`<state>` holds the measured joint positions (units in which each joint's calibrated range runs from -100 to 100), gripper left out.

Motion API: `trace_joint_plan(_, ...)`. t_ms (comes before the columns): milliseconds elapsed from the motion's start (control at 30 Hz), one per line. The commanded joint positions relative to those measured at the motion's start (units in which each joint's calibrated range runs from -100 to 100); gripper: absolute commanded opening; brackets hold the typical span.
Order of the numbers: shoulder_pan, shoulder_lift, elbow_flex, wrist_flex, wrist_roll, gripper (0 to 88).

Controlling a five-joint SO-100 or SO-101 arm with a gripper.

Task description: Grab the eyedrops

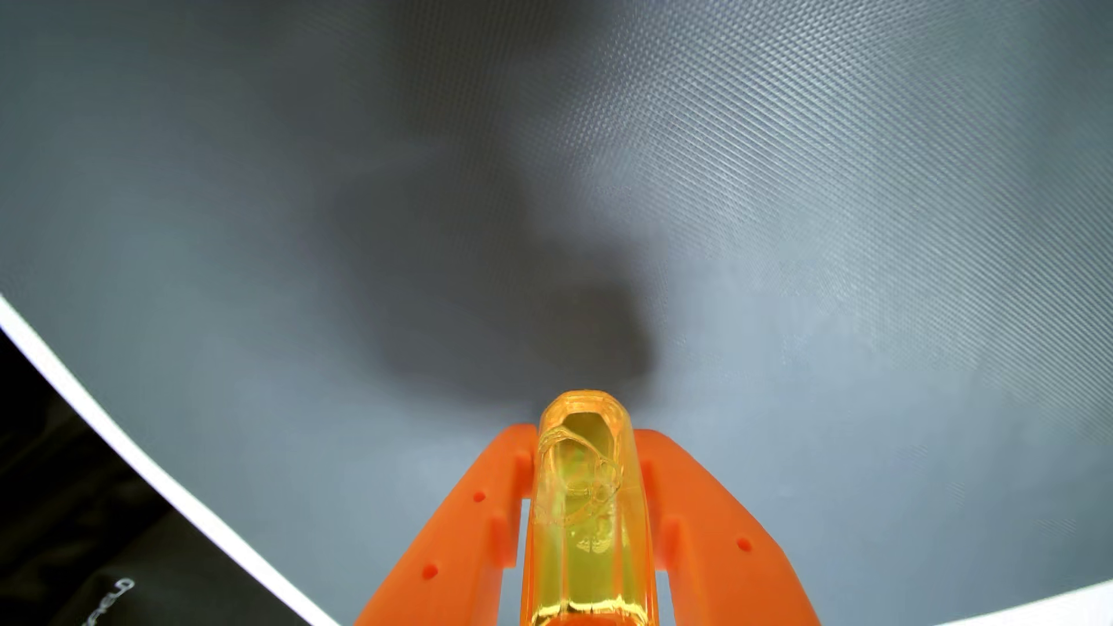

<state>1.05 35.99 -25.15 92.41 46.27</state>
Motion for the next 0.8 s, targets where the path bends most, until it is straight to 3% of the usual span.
trace_joint_plan(0,0.03,-0.96,-5.61,3.86,-0.66,0.7)
trace_joint_plan(267,0.03,-3.68,-8.85,7.33,-3.9,0.6)
trace_joint_plan(767,-2.13,-26.27,5.38,7.24,-21.85,0.6)
